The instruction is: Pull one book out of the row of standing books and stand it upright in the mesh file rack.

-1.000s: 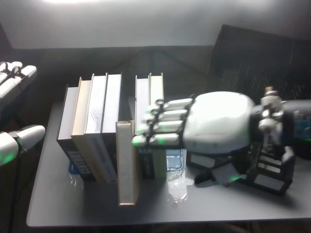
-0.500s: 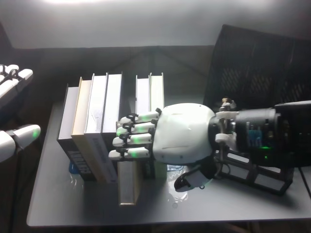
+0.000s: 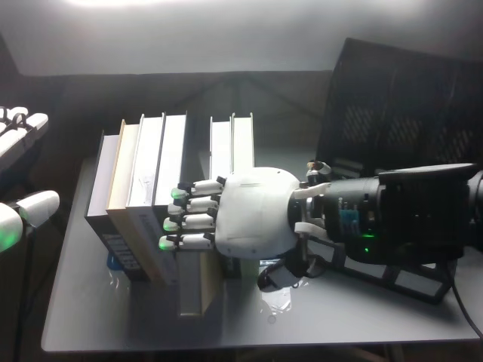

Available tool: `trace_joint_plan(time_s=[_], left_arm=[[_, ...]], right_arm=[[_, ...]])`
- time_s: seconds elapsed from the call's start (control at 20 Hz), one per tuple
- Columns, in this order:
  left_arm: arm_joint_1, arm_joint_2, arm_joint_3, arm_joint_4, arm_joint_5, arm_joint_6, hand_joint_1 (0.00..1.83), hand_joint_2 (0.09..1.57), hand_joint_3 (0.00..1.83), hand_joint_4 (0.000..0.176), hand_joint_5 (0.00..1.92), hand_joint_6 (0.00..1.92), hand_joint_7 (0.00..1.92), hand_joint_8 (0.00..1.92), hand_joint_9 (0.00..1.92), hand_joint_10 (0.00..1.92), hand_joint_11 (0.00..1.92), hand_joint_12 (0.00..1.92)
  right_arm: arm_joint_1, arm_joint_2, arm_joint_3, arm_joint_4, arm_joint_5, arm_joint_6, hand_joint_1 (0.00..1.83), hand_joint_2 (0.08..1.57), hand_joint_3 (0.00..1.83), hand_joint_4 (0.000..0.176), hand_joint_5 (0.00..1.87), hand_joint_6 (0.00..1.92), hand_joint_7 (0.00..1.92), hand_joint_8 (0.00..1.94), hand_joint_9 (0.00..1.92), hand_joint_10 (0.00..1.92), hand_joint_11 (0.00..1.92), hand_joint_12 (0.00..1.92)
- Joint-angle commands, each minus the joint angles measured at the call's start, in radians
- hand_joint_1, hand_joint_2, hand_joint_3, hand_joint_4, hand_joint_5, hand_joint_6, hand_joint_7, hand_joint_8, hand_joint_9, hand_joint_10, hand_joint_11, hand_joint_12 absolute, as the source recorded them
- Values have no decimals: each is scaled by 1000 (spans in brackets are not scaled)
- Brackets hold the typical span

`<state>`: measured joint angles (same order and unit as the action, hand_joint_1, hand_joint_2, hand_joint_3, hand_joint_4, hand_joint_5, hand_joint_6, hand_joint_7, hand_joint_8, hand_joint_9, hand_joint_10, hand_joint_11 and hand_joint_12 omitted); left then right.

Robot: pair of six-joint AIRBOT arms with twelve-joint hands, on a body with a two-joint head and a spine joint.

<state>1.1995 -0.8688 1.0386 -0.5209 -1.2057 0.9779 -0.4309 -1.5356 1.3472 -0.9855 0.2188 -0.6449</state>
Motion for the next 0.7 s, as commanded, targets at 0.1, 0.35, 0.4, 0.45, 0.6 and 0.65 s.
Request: trace_joint_plan(time_s=[0.1,0.35,0.4,0.45,0.6,0.65], left_arm=[[20,3,6,-30,-150,-12,25,1409,16,33,8,2,0,0,0,0,0,0],[54,8,-2,-56,-184,-24,0,1394,2,46,0,0,0,0,0,0,0,0],[55,8,-2,-56,-185,-26,0,1396,3,52,4,2,0,0,0,0,0,0],[57,7,-2,-57,-186,-26,0,1402,6,56,6,2,0,0,0,0,0,0],[62,7,-4,-60,-194,-28,0,1408,8,51,10,4,0,0,0,0,0,0],[65,8,-6,-62,-199,-30,0,1408,8,50,12,5,0,0,0,0,0,0]], right_arm=[[8,-40,25,-3,18,-18,849,1020,1,0,0,0,0,0,0,0,0,0],[5,-98,49,-55,-27,-30,917,813,0,0,0,0,0,0,0,0,0,211],[1,-106,52,-67,-33,-30,856,941,11,0,0,0,0,0,0,0,0,42],[-3,-120,55,-90,-46,-30,1011,985,4,0,188,8,135,36,160,4,0,334],[-21,-144,57,-141,-76,-30,1184,967,0,0,301,48,271,49,238,69,0,313],[-29,-147,57,-143,-82,-30,1209,1000,10,0,336,37,299,29,245,64,0,62]])
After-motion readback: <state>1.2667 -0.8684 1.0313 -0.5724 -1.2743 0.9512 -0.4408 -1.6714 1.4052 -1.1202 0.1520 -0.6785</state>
